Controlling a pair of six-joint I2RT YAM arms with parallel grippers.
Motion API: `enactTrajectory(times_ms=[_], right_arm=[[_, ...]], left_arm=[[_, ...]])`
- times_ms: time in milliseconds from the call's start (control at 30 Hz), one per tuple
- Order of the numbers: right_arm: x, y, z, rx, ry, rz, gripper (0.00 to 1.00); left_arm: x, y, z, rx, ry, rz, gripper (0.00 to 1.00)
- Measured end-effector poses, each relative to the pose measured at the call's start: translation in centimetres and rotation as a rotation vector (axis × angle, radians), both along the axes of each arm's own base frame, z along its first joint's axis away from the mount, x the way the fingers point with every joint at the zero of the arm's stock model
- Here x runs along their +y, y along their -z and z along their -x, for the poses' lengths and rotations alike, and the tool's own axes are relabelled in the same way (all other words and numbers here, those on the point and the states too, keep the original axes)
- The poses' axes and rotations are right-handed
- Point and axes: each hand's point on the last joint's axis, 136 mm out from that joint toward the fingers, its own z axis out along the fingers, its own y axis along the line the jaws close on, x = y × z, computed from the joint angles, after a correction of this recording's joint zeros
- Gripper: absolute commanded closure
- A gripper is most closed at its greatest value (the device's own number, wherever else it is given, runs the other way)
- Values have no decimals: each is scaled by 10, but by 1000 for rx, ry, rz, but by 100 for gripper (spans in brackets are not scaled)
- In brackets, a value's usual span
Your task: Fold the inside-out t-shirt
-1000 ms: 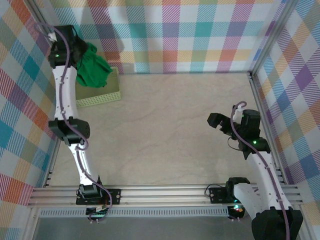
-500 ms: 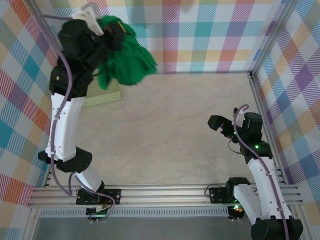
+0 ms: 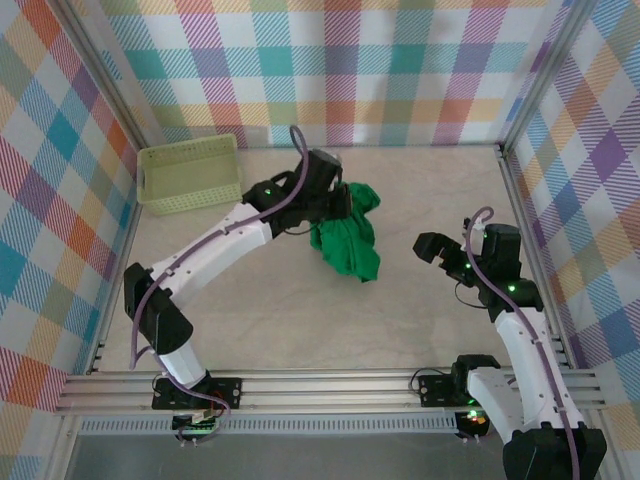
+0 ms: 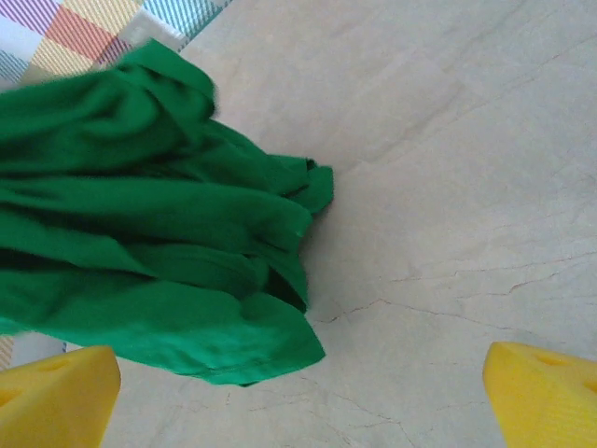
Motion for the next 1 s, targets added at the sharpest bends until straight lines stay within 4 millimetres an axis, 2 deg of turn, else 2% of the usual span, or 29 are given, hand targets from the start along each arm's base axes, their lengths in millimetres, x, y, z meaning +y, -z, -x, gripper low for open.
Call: enactTrajectory(times_ms=[133, 167, 267, 367, 500, 567, 700, 867, 1000], right_arm=[[15, 6, 3, 21, -54, 9, 0], [20, 8, 4, 24, -70, 14, 0], [36, 17, 6, 50, -124, 36, 0], [56, 35, 8, 96, -184, 76, 0], [80, 66, 14, 181, -264, 147, 0], [94, 79, 16, 219, -305, 188, 2], [114, 89, 7, 240, -338, 237, 8], [135, 91, -14, 248, -349, 252, 23], [145, 94, -35, 253, -334, 273, 34]], left_arm=[[33, 74, 20, 93, -57, -113, 55], [42, 88, 26, 111, -68, -140, 45], [69, 116, 45, 139, -98, -195, 25], [92, 124, 59, 127, -134, -205, 10], [122, 117, 66, 86, -190, -160, 7], [137, 115, 59, 82, -233, -112, 6], [154, 118, 43, 88, -288, -66, 7], [135, 131, 34, 124, -222, -38, 11], [123, 149, 29, 172, -178, -54, 20]])
